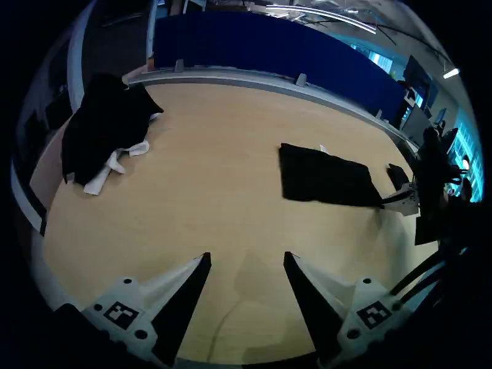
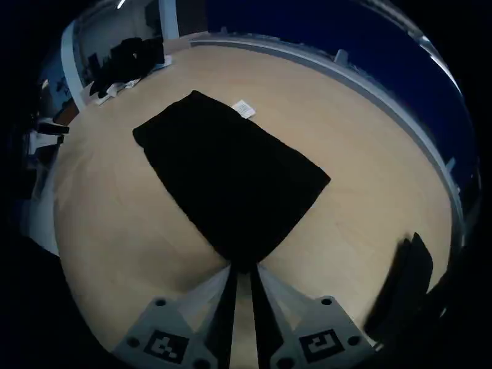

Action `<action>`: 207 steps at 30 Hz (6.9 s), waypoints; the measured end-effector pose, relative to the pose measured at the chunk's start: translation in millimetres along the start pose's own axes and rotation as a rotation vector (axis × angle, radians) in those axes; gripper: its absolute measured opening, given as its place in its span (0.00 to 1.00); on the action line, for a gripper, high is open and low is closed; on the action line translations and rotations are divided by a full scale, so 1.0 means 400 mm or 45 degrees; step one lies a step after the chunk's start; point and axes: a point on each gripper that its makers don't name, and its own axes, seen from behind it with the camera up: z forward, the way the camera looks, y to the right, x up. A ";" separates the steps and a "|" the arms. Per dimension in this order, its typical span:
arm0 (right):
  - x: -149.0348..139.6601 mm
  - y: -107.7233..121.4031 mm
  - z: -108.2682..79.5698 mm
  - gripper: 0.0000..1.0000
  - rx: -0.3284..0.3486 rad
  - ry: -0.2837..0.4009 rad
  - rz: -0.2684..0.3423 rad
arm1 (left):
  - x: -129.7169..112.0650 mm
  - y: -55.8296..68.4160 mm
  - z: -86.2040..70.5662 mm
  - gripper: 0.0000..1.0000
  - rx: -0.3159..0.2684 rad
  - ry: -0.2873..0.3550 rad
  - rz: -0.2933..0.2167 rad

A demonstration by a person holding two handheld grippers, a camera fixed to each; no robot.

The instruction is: Fold towel

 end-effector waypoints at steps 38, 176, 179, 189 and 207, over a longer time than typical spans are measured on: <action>0.229 0.034 -0.094 0.41 -0.109 0.220 -0.074 | 0.023 0.001 0.002 0.87 -0.021 0.015 -0.006; 0.497 -0.395 0.196 0.04 0.269 0.202 -0.224 | 0.044 -0.007 0.003 0.87 -0.055 0.078 -0.125; 0.497 -0.392 0.192 0.04 0.268 0.203 -0.217 | 0.045 -0.005 0.005 0.87 -0.058 0.077 -0.122; 0.493 -0.393 0.169 0.31 0.290 0.220 -0.198 | 0.046 -0.008 0.005 0.87 -0.057 0.077 -0.119; 0.427 -0.326 0.115 0.88 0.206 0.237 -0.156 | 0.053 0.004 -0.002 0.87 -0.068 0.080 -0.112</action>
